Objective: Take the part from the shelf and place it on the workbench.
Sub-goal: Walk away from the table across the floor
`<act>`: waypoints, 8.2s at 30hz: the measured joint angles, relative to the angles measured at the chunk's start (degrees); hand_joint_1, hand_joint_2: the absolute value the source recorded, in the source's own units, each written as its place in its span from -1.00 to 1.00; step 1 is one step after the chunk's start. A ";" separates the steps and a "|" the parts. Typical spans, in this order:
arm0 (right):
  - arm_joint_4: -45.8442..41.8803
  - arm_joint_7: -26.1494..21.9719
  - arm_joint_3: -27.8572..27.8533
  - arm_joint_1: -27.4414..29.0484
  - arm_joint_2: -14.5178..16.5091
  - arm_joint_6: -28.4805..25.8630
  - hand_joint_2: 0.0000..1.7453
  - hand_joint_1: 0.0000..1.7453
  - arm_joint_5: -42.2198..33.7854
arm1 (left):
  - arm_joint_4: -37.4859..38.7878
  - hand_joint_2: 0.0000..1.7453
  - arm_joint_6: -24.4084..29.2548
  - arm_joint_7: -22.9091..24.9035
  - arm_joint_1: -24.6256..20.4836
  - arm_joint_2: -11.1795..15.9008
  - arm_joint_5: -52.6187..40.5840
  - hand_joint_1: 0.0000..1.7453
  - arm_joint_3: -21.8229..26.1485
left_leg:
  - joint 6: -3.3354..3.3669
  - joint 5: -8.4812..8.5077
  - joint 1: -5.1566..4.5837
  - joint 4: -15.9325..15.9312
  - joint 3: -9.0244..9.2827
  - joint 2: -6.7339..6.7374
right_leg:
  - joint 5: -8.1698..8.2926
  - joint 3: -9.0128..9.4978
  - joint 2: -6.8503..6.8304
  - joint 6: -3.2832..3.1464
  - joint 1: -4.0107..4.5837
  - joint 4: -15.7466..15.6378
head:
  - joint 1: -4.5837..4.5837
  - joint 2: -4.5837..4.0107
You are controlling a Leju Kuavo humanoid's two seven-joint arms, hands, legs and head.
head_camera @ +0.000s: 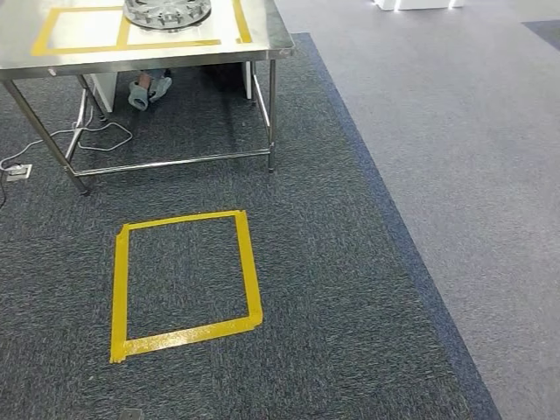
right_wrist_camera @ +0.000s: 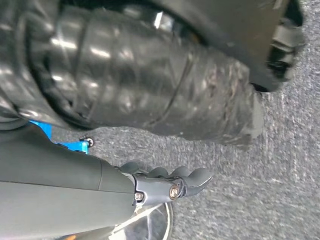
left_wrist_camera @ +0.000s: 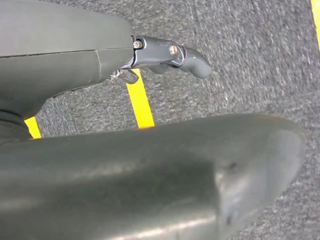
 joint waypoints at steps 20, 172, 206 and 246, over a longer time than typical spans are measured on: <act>0.02 -0.49 -0.15 0.48 -0.37 1.55 -1.00 -1.00 -0.13 | -0.02 -1.00 0.09 0.07 0.12 0.48 0.11 -1.00 0.14 | -0.07 1.03 0.59 0.98 -1.70 -3.84 | -6.70 -2.68 5.01 2.40 -1.70 9.31 | -0.23 0.00; -3.31 -22.00 1.04 -9.36 -2.73 4.70 -1.00 -1.00 -15.04 | -4.84 -1.00 0.49 -5.11 -1.48 11.54 48.62 -1.00 -50.13 | 5.84 5.71 -3.99 -9.40 5.61 -5.58 | -1.66 1.32 8.18 2.02 -1.89 1.48 | -2.43 0.00; -0.46 -1.92 -2.75 -1.03 -7.76 0.17 -1.00 -1.00 -11.58 | -1.02 -1.00 4.27 4.40 3.97 11.17 44.51 -1.00 -47.54 | 10.84 6.61 -5.33 -10.86 6.32 -3.80 | -3.09 -7.84 5.22 8.49 -4.19 12.16 | -4.64 0.00; -0.03 -2.43 -3.81 -0.37 -8.11 2.57 1.00 -1.00 -7.69 | -0.58 -1.00 -0.63 1.03 3.15 10.20 43.80 -1.00 -44.53 | 6.92 -0.21 -7.19 1.10 -0.34 -2.85 | 0.02 -2.92 4.41 9.03 -6.09 5.02 | -6.46 0.00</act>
